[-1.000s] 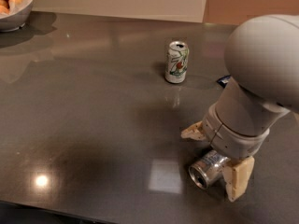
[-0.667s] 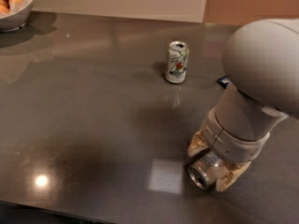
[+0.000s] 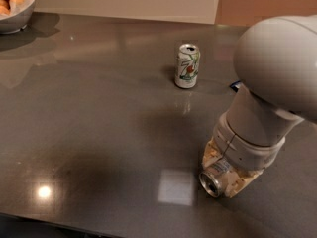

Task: Place redbull can upright

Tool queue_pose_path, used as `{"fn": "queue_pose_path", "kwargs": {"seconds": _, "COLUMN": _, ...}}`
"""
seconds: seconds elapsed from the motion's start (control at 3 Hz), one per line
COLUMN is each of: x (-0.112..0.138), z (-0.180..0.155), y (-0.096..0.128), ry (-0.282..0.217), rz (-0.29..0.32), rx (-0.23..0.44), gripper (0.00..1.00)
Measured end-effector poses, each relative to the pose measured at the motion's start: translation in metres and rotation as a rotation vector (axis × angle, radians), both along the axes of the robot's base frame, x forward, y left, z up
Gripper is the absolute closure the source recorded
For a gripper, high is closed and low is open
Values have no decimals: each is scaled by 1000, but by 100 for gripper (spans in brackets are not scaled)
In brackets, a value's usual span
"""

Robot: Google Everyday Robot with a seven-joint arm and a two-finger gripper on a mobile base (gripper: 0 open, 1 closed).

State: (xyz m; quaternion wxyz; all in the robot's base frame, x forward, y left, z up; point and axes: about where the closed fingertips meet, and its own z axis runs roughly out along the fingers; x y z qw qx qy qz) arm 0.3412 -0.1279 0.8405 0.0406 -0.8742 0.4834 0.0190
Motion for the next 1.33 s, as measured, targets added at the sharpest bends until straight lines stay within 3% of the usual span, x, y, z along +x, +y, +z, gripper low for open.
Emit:
{"fn": "queue_pose_path", "kwargs": {"seconds": 0.33, "x": 10, "z": 19, "y": -4, "ry": 24, "rz": -97, "rx": 81, "gripper": 100}}
{"fn": "queue_pose_path", "kwargs": {"seconds": 0.67, "x": 21, "z": 45, "y": -4, "ry": 78, "rz": -206, "rx": 217, "gripper": 100}}
{"fn": "queue_pose_path", "kwargs": {"seconds": 1.33, "x": 30, "z": 86, "y": 11, "ry": 238, "rz": -310, "rx": 555, "gripper": 100}}
